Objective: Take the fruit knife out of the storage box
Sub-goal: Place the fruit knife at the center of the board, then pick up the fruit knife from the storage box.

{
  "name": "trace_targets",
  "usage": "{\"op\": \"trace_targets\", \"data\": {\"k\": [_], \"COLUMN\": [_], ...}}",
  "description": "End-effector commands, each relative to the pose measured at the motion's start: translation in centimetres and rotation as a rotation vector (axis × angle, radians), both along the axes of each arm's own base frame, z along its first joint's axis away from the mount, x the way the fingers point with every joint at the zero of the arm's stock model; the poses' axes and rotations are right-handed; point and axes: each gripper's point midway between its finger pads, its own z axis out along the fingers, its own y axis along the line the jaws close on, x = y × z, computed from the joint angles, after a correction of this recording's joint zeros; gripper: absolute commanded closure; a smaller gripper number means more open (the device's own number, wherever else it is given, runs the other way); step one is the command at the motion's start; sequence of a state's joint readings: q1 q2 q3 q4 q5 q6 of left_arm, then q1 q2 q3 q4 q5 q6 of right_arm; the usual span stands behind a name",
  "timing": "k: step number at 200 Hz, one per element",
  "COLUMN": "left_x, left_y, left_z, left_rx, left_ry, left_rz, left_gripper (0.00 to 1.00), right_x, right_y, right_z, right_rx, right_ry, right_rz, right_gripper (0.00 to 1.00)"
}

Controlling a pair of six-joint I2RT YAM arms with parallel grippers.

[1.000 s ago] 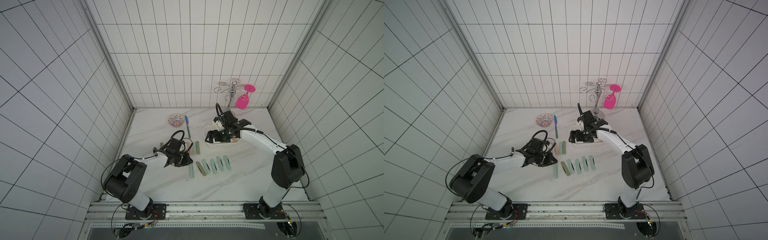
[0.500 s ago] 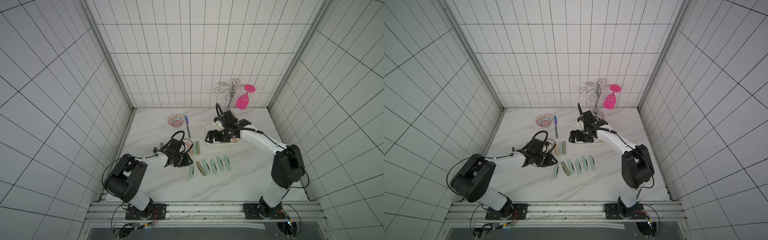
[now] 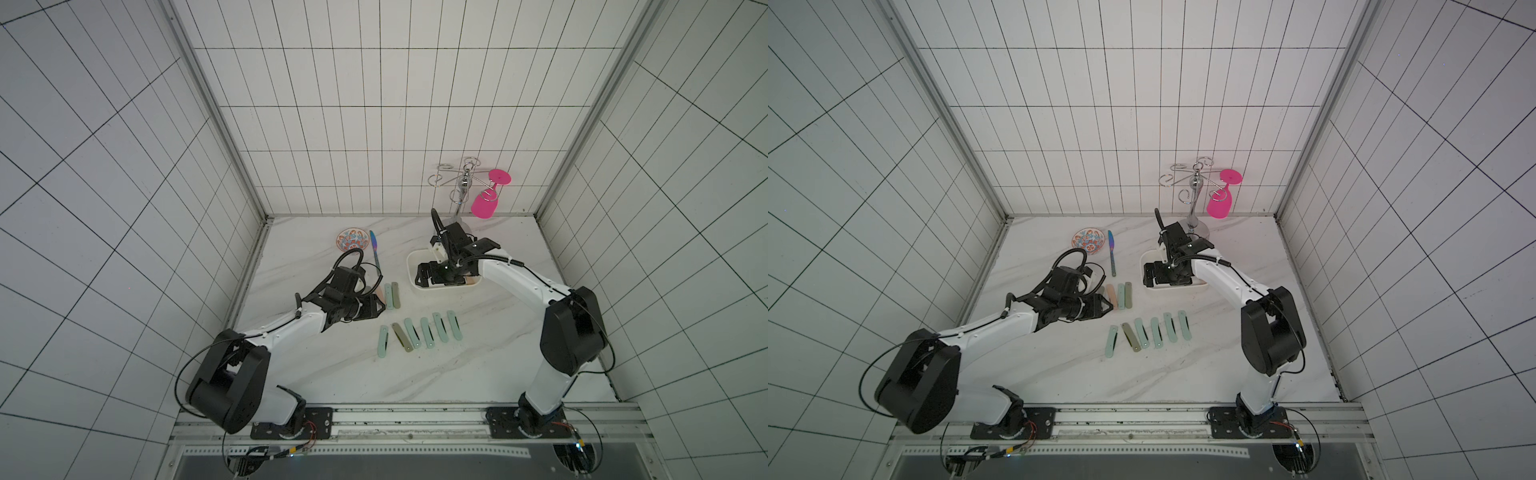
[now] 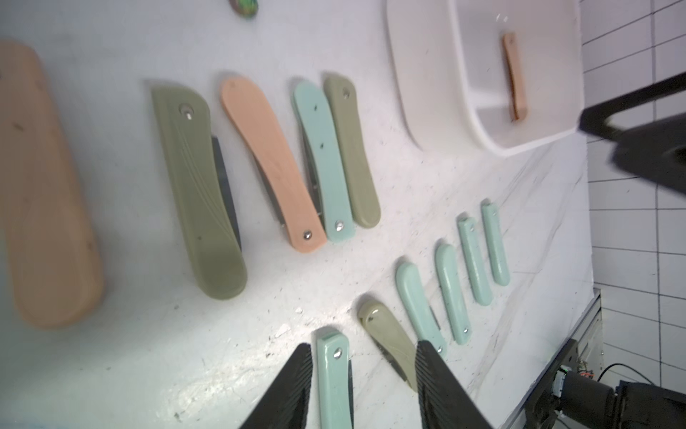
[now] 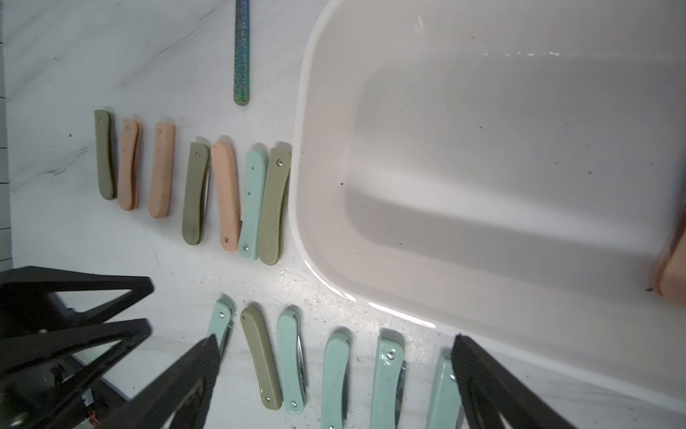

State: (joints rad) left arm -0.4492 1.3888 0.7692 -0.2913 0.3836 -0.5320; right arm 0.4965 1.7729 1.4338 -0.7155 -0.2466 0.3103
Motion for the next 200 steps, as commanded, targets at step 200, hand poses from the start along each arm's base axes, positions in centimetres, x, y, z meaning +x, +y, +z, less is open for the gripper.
{"op": "trace_targets", "data": {"k": [200], "left_x": [4.9], "left_y": [2.5], "left_z": [10.0], "left_rx": [-0.031], "left_ry": [-0.245], "left_rz": [0.057], "left_gripper": [0.42], "right_x": [6.9], "right_y": [-7.0], "right_z": [-3.6], "right_rx": [-0.198], "right_ry": [-0.010], "right_rz": [-0.191], "right_gripper": [0.17]}}
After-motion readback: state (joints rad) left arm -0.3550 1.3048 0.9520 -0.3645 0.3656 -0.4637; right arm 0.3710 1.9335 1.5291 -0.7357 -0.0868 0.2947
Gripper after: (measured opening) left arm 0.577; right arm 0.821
